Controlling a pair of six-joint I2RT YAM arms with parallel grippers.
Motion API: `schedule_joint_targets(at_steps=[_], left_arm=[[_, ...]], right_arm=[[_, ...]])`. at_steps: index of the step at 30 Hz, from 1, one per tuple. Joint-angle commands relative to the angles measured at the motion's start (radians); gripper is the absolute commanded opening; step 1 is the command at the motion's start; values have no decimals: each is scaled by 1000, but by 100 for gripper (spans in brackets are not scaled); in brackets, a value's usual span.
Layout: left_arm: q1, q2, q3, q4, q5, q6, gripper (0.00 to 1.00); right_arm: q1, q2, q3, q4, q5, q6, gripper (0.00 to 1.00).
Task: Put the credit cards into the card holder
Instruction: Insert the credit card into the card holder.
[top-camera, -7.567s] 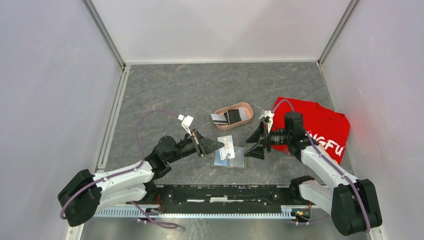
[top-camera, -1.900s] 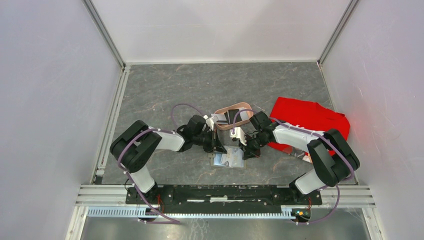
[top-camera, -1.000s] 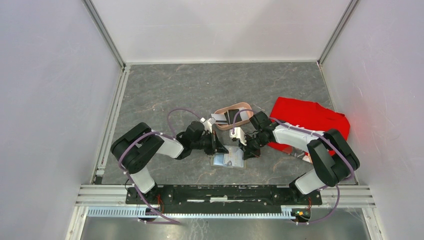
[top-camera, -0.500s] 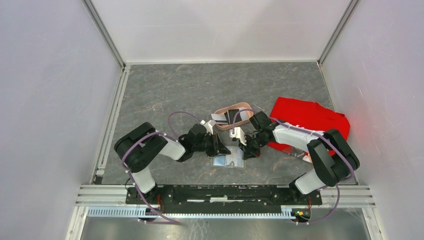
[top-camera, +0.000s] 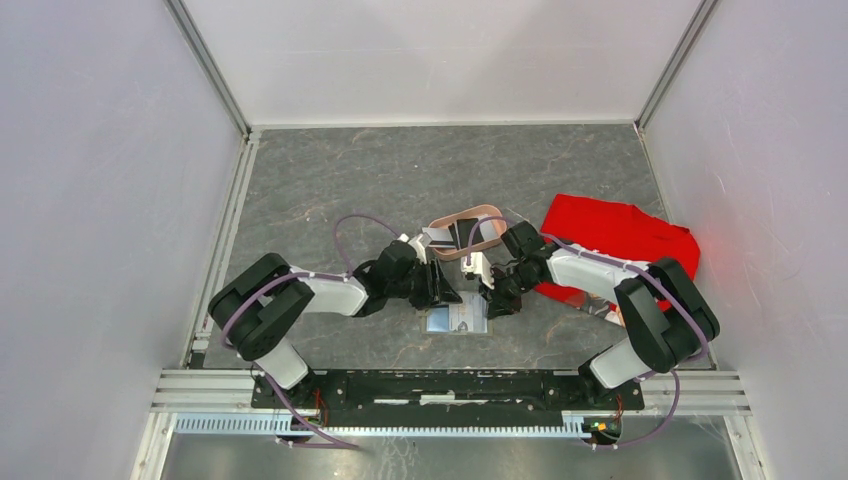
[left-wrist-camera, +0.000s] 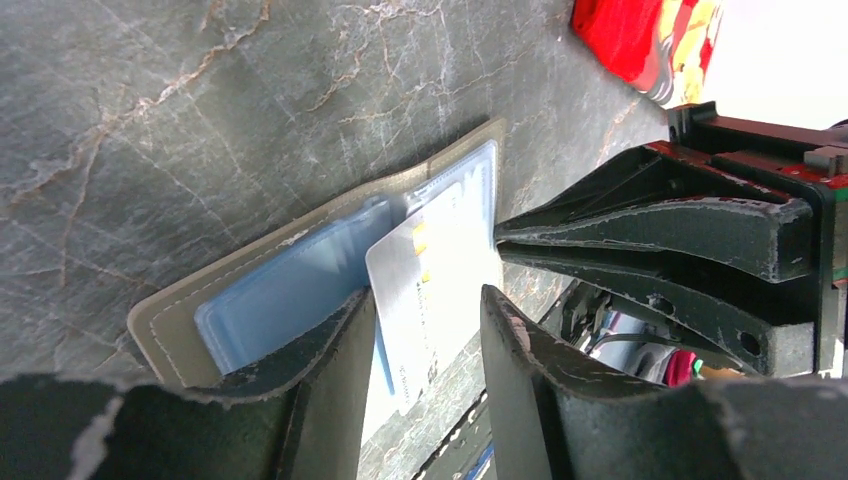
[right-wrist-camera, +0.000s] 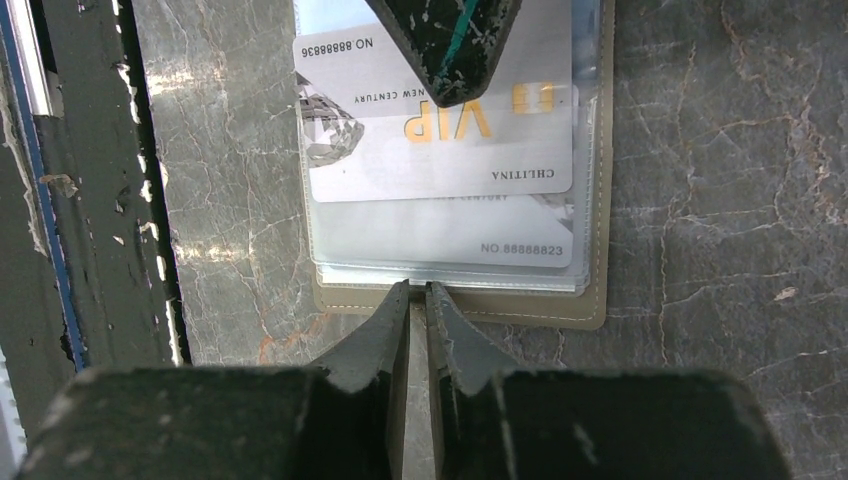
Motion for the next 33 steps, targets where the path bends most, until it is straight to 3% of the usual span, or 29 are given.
schedule_joint_targets(at_steps=[1, 10, 20, 28, 33], left_arm=[[-4, -39, 33, -123, -53, 84, 51], [-19, -56, 41, -178, -58, 72, 43], [-68, 2, 75, -98, -11, 37, 28], [-103, 73, 138, -45, 3, 19, 28], [-111, 72, 143, -47, -7, 24, 32]], right_arm=[[-9, -26, 26, -7, -12, -9, 17], [-9, -31, 26, -6, -18, -9, 16], [-9, -13, 23, -8, -36, -9, 14], [-9, -2, 26, -12, -50, -9, 10], [-9, -12, 32, -21, -41, -19, 12]])
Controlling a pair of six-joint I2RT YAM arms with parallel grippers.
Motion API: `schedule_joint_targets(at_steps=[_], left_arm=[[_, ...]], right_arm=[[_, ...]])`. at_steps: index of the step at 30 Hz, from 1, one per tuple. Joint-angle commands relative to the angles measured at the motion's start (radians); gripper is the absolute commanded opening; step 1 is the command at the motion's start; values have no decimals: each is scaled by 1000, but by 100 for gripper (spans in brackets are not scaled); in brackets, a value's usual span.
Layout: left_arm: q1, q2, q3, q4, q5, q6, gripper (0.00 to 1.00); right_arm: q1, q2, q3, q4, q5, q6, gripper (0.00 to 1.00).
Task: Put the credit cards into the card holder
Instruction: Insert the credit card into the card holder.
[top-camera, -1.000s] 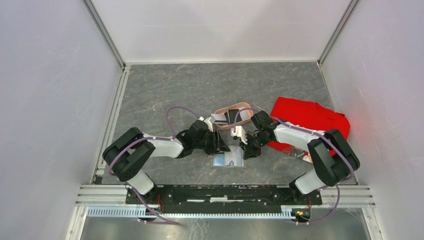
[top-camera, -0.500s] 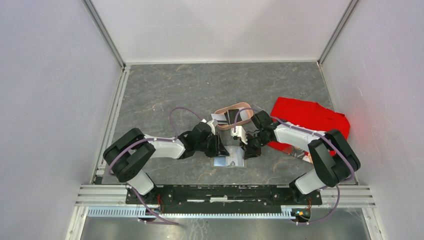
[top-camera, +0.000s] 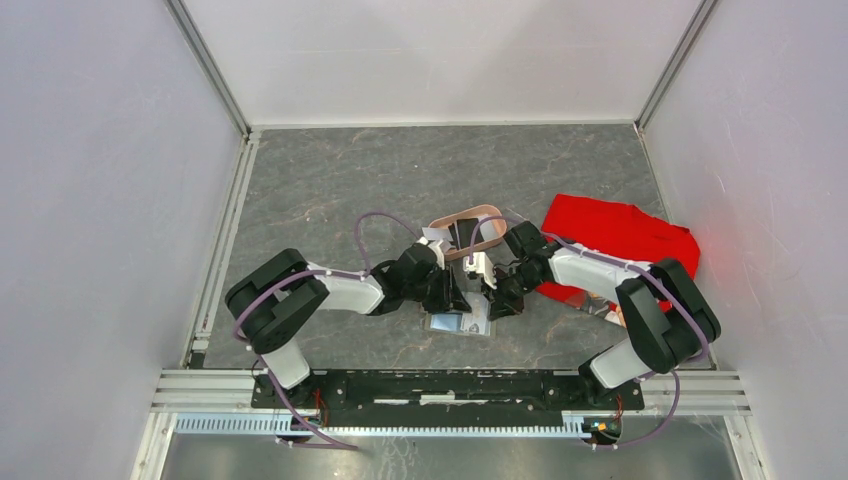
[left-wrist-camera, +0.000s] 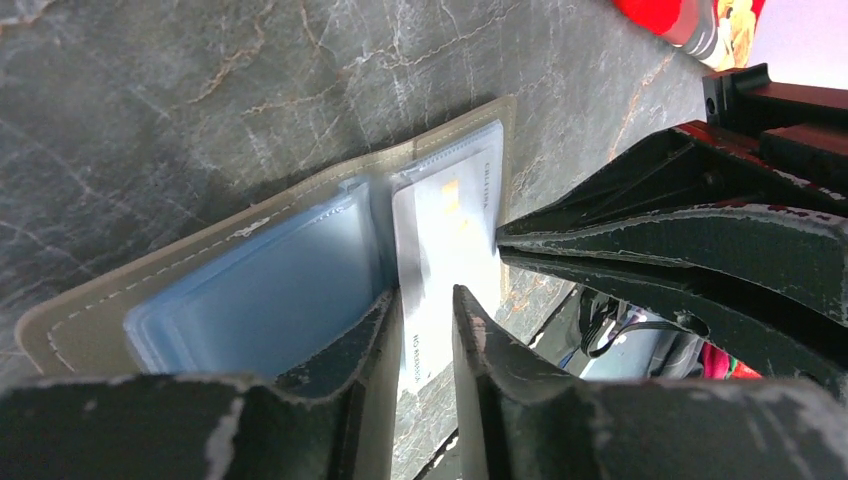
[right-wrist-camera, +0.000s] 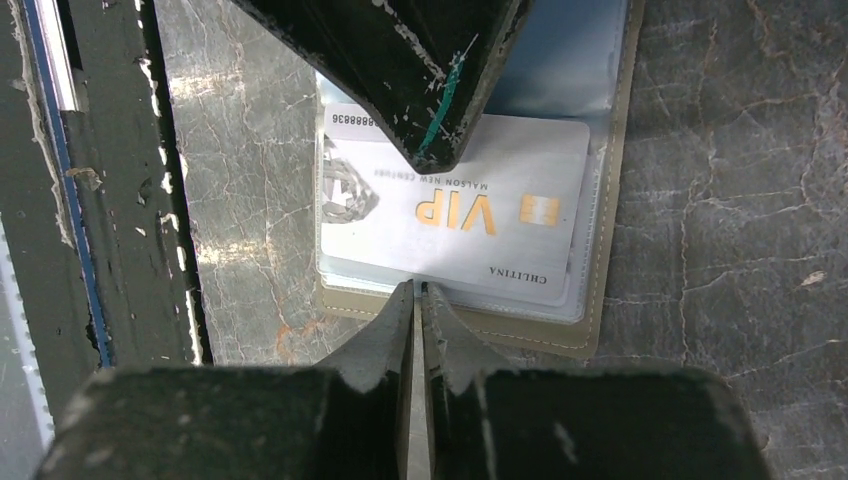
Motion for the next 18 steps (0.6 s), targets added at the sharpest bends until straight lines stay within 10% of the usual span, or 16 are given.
schedule_joint_targets(at_steps=[1, 11, 18], left_arm=[[-18, -18, 27, 42, -3, -4, 35], [-18, -191, -38, -50, -126, 64, 41], [-19, -142, -38, -61, -117, 56, 17]], right_arm=[[-3, -14, 35, 2, -23, -28, 13], [-52, -114, 5, -29, -43, -112, 21], [-51, -74, 6, -37, -13, -119, 6]])
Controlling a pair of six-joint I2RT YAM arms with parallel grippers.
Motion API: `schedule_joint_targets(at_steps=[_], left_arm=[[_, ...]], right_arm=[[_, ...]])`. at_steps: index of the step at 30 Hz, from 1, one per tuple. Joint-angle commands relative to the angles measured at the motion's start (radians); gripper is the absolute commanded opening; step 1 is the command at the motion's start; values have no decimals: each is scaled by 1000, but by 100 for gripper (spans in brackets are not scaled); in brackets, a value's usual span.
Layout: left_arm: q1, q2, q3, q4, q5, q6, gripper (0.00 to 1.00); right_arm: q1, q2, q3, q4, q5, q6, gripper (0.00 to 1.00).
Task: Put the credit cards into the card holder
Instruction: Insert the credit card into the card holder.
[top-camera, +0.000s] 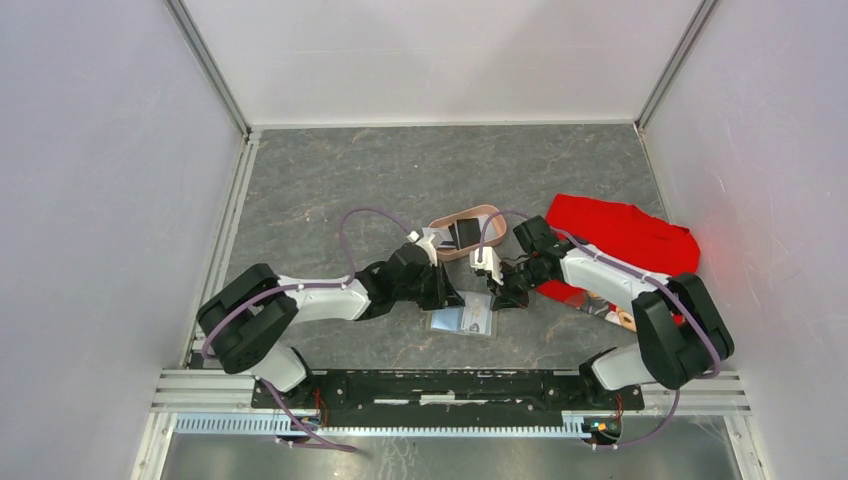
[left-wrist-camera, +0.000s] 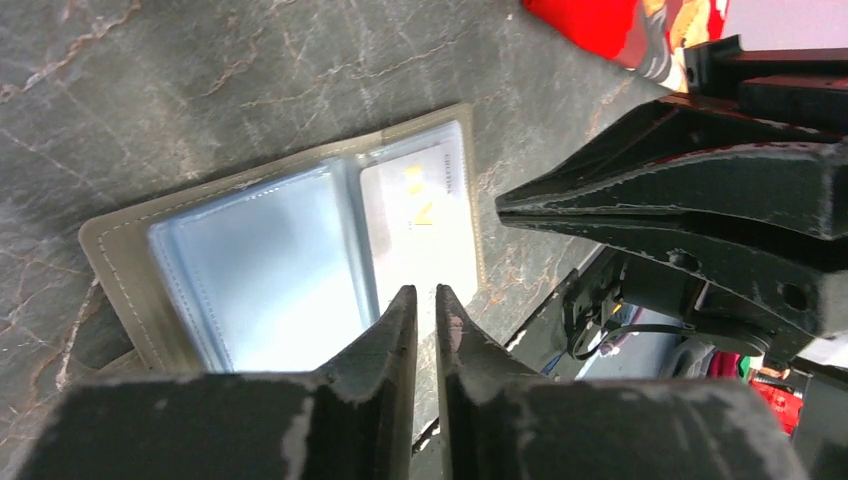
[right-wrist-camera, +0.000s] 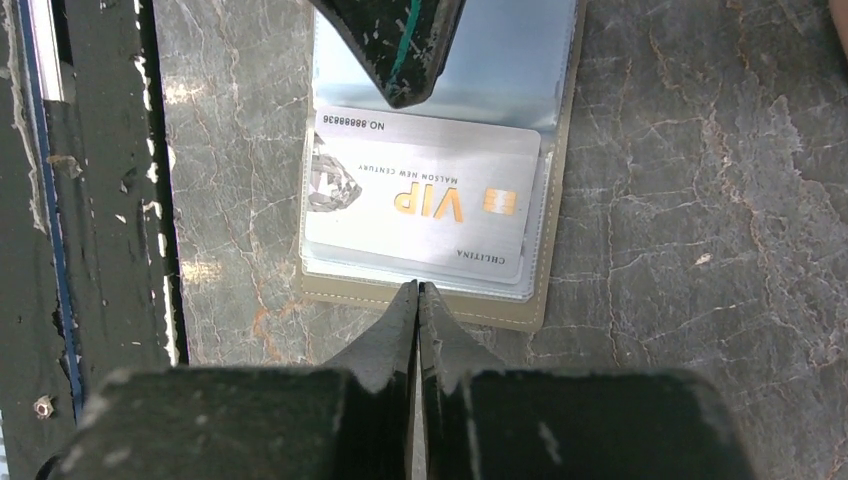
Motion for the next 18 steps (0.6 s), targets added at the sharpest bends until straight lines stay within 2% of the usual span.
schedule_joint_targets(at_steps=[1, 3, 7, 18], left_arm=[[-5, 42, 7, -17, -18, 41, 13], [-6, 70, 21, -30, -11, 48, 8], [-6, 102, 36, -65, -25, 67, 2], [-34, 169, 74, -65, 20, 74, 2]], right_arm=[[0, 27, 4, -14, 8, -31, 4], [-1, 38, 3, -15, 13, -31, 0], [1, 64, 4, -17, 23, -26, 0], [26, 120, 12, 9, 43, 13, 0]])
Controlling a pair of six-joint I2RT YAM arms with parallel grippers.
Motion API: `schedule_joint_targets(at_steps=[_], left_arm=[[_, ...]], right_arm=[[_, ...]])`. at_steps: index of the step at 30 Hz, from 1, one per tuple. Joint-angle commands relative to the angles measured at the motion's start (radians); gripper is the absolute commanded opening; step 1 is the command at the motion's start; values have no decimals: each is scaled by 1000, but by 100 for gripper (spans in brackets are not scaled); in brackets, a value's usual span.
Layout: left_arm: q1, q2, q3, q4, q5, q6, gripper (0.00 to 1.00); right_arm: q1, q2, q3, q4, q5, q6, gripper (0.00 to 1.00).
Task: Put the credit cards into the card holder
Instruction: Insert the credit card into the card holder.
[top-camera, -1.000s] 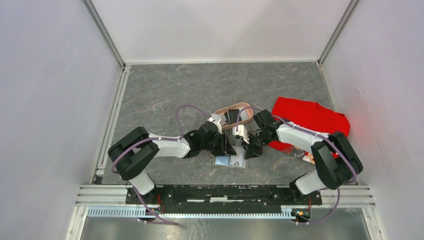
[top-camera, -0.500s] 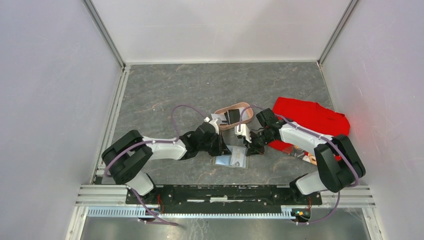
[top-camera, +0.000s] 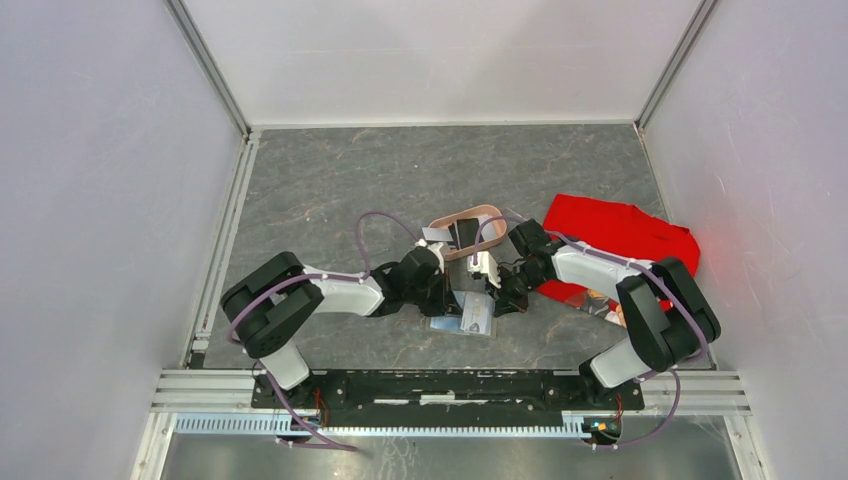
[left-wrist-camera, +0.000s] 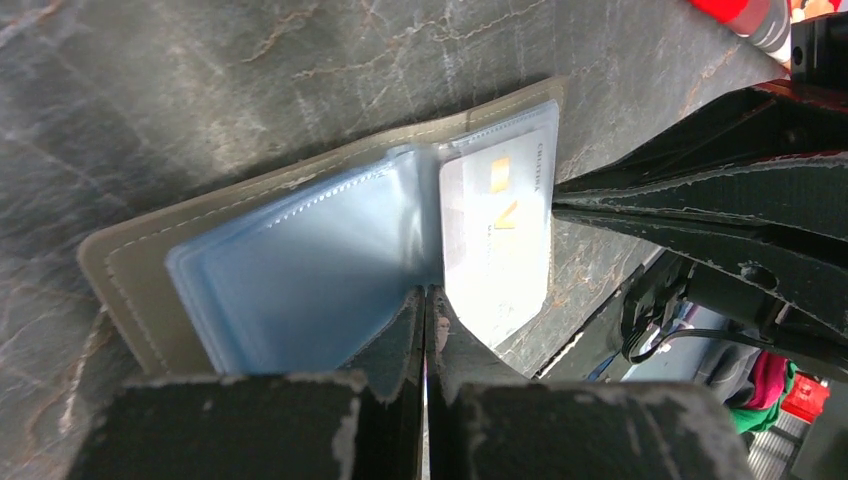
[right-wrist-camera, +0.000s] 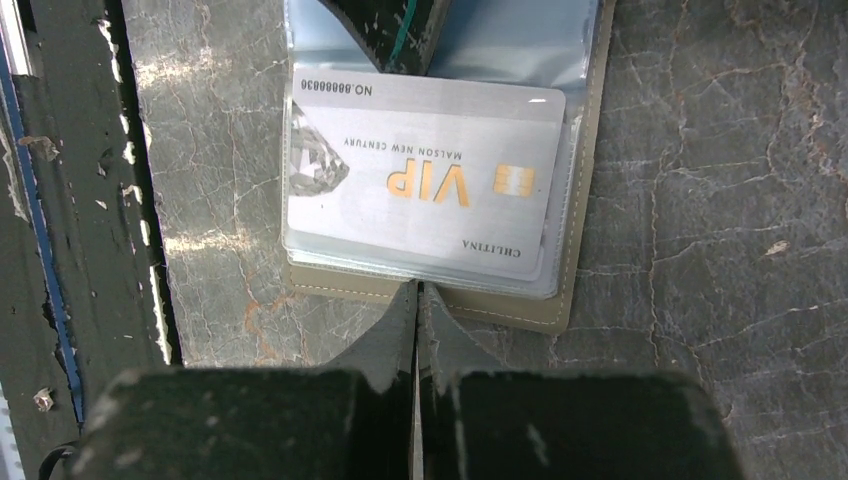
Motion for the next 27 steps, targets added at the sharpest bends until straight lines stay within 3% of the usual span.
schedule_joint_targets(at_steps=[1, 12, 20, 26, 27], left_arm=[[-31, 40, 44, -14, 11, 50, 2], [-92, 27, 101, -136, -119, 47, 2], [-84, -222, 93, -197, -277, 176, 10], [-84, -459, 125, -213, -365, 377, 14], [-84, -507, 132, -200, -396, 425, 19]], right_arm=[[19, 26, 14, 15, 9, 16, 0], [23, 24, 38, -13, 8, -12, 0], [-71, -239, -8, -120, -11, -212, 3], [-211, -457, 13, -103, -163, -214, 6], [-219, -495, 19, -57, -166, -153, 12]])
